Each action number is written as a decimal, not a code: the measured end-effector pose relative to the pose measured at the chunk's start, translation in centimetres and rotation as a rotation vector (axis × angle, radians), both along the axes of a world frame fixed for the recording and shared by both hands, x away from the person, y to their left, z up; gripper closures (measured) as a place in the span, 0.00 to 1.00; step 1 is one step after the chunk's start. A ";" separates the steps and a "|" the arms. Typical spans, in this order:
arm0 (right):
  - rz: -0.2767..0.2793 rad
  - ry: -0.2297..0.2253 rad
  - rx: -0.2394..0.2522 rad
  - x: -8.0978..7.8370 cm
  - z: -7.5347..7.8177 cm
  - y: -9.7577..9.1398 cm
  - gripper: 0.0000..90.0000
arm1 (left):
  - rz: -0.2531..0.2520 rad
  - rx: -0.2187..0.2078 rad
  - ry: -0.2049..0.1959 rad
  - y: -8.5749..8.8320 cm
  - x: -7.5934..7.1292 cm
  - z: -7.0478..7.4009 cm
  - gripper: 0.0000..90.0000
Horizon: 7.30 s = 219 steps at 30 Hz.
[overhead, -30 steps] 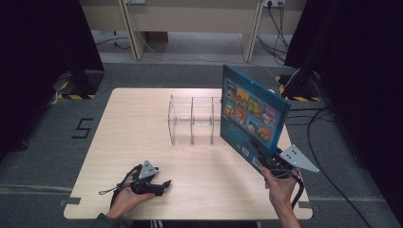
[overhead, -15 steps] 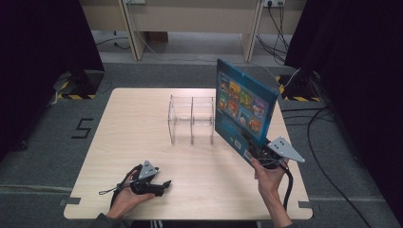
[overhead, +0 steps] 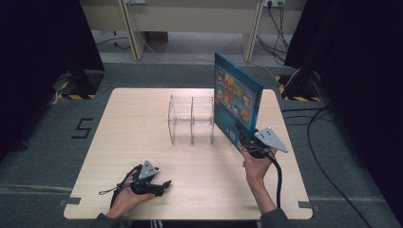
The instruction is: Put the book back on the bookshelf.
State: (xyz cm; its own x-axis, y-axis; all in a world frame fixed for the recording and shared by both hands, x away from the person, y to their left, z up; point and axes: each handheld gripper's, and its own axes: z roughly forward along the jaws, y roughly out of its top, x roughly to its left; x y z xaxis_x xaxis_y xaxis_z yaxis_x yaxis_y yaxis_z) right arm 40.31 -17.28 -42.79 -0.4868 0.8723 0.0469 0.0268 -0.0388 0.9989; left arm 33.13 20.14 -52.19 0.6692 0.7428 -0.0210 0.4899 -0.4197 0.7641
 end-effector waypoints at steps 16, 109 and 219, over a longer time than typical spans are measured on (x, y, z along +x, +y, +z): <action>-0.066 0.014 -0.006 2.6 -1.7 1.1 0.92 | -0.006 -0.001 -0.001 0.0 0.0 0.0 0.29; -0.011 0.208 0.054 -1.1 -4.4 -0.4 0.45 | -0.057 0.000 0.003 -0.6 -0.4 0.0 0.26; 0.170 0.485 -0.275 -11.6 -6.1 -4.6 0.19 | -0.127 0.026 0.029 -1.4 -0.6 -0.1 0.06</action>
State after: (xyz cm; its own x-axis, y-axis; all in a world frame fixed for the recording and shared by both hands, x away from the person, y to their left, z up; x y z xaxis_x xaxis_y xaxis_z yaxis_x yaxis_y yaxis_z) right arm 28.74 -21.91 -48.88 -0.6003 0.7956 0.0819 0.4666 0.2652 0.8438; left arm 32.49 18.75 -52.32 0.7574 0.6526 -0.0236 0.4530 -0.4990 0.7388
